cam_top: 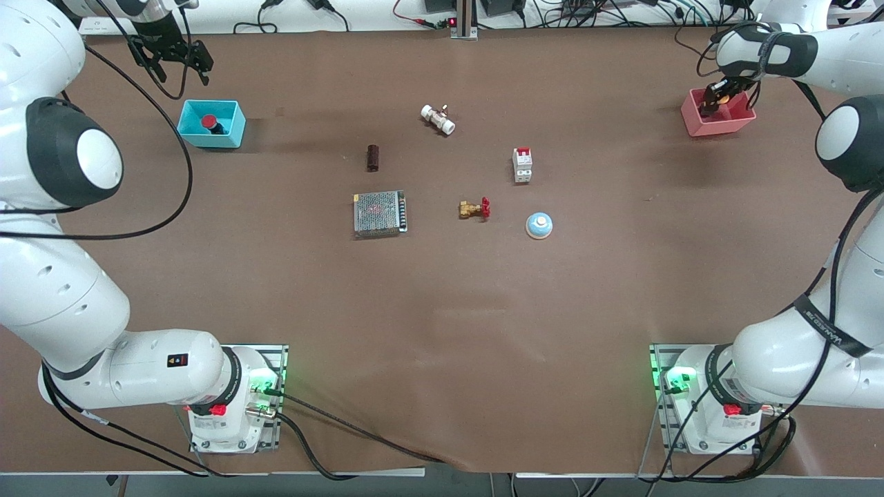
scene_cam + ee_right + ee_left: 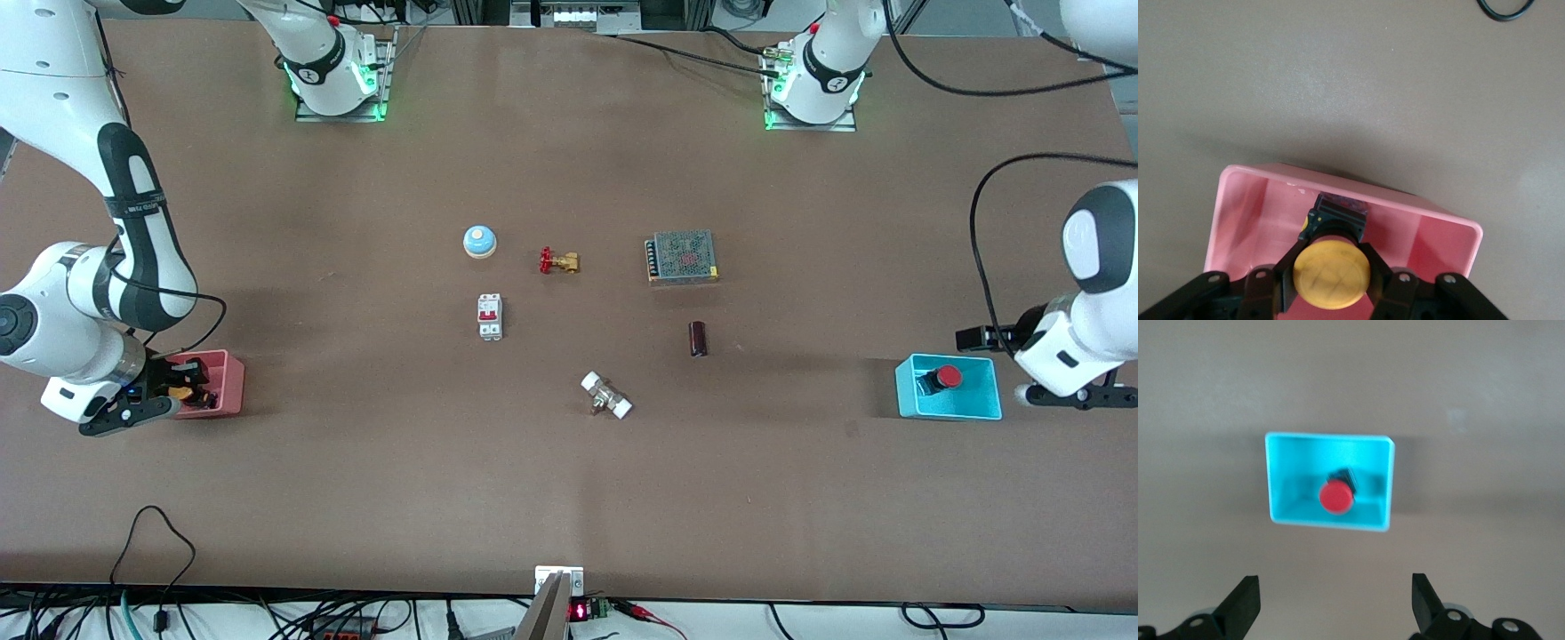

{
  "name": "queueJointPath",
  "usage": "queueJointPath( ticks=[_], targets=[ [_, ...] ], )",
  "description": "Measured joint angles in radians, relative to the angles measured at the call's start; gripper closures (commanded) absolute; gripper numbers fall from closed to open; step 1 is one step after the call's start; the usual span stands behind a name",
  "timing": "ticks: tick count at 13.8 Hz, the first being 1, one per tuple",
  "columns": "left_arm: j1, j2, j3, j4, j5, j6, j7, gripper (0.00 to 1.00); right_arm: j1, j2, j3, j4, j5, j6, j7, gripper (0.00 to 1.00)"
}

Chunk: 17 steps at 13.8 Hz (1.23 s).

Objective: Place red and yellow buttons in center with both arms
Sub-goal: 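Lift the yellow button with the right gripper while the left gripper grasps red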

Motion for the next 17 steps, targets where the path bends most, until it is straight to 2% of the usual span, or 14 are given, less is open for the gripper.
queueJointPath(
  ticks=[3,5,7,10,13,15,16,17],
  targets=[
    [0.048,0.093,-0.001,-0.003,-0.006,0.13,0.058,0.0,-0.003,-0.008,0.0,0.006,0.0,-0.022,-0.03,0.64],
    [0.058,0.129,-0.002,-0.044,-0.01,0.231,0.069,0.0,-0.01,-0.054,0.0,0.022,0.007,-0.149,-0.052,0.64],
    [0.06,0.142,-0.004,-0.111,-0.01,0.331,0.07,0.0,-0.001,-0.149,0.005,0.035,0.02,-0.319,-0.053,0.64],
    [0.063,0.143,-0.004,-0.151,-0.034,0.368,0.072,0.01,0.075,-0.297,0.022,0.023,0.038,-0.527,0.085,0.64],
    [0.064,0.147,-0.004,-0.164,-0.055,0.406,0.093,0.01,0.209,-0.373,0.039,-0.077,0.039,-0.508,0.318,0.64],
    [0.066,0.16,-0.004,-0.175,-0.057,0.434,0.106,0.08,0.274,-0.389,0.061,-0.181,0.039,-0.386,0.428,0.64],
    [0.068,0.164,-0.005,-0.181,-0.058,0.44,0.107,0.16,0.29,-0.393,0.079,-0.238,0.039,-0.308,0.472,0.64],
    [0.069,0.166,-0.005,-0.187,-0.061,0.442,0.108,0.34,0.298,-0.395,0.099,-0.296,0.038,-0.225,0.511,0.64]
  ],
)
